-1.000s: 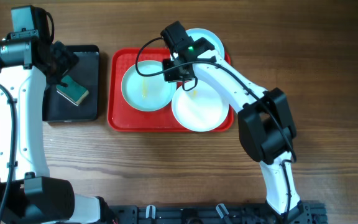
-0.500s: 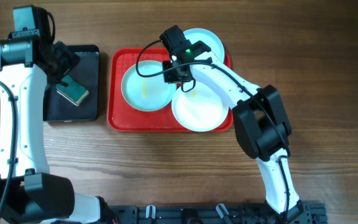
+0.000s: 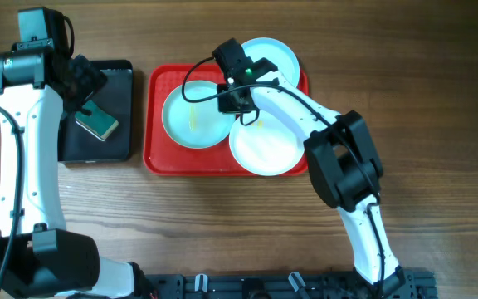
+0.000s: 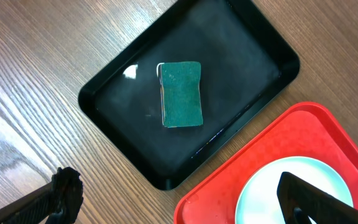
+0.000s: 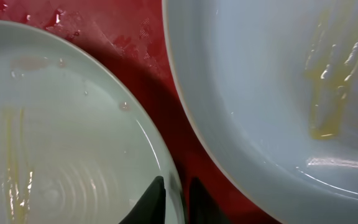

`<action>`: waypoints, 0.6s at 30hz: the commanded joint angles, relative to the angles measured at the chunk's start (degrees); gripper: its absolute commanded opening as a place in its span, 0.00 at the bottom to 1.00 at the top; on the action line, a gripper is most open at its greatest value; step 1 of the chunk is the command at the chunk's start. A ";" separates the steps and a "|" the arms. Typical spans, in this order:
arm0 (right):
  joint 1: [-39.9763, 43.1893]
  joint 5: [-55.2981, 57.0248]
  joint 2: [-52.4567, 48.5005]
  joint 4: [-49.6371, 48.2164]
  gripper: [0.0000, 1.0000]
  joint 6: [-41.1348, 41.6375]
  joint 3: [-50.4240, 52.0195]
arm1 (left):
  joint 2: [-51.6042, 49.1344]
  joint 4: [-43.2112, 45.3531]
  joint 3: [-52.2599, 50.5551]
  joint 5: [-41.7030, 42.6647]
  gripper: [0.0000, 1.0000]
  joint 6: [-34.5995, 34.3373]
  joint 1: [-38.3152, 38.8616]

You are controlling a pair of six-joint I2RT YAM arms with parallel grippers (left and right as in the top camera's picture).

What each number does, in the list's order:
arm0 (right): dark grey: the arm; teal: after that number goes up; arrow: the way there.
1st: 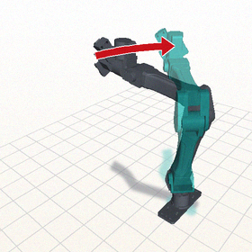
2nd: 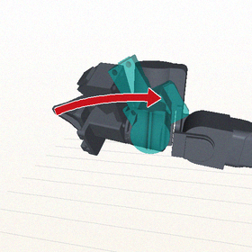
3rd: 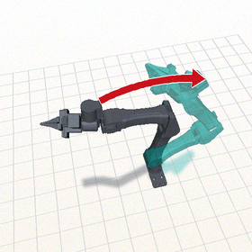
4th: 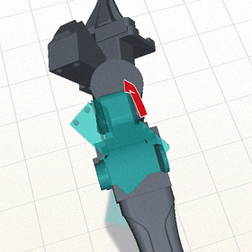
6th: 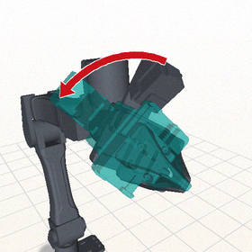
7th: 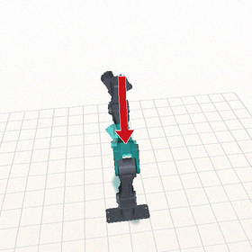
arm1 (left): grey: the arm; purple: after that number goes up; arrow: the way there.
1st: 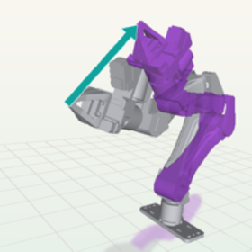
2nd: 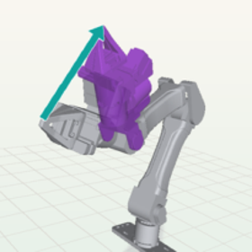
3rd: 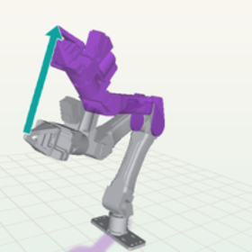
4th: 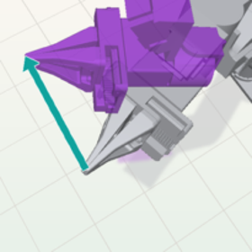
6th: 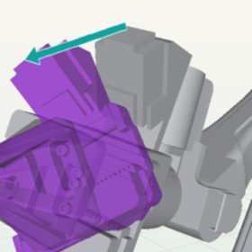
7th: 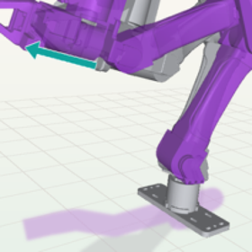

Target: Clean dirty plates on tray and stack at the side

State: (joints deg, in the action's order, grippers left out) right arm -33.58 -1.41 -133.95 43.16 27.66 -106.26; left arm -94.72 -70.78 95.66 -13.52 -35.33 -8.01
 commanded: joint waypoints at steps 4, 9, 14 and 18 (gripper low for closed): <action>-1.95 0.09 -1.60 -0.52 0.05 1.03 0.63 | -0.90 0.55 -1.99 -0.94 0.98 -1.14 -0.26; -3.67 0.90 -1.62 -1.25 0.05 3.65 0.63 | -0.90 1.14 -4.02 -0.94 0.98 -1.11 -0.26; -5.09 1.81 -1.95 -1.79 0.04 5.95 0.63 | -0.90 5.68 -8.68 -0.90 0.96 1.05 -0.26; -5.20 1.77 -2.58 -1.88 0.05 5.95 0.63 | -0.98 11.93 -13.97 -0.66 0.93 2.01 -0.26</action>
State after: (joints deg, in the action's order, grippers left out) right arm -38.11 -0.32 -134.41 41.25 32.58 -106.24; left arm -94.96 -62.04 85.80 -13.69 -34.59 -8.01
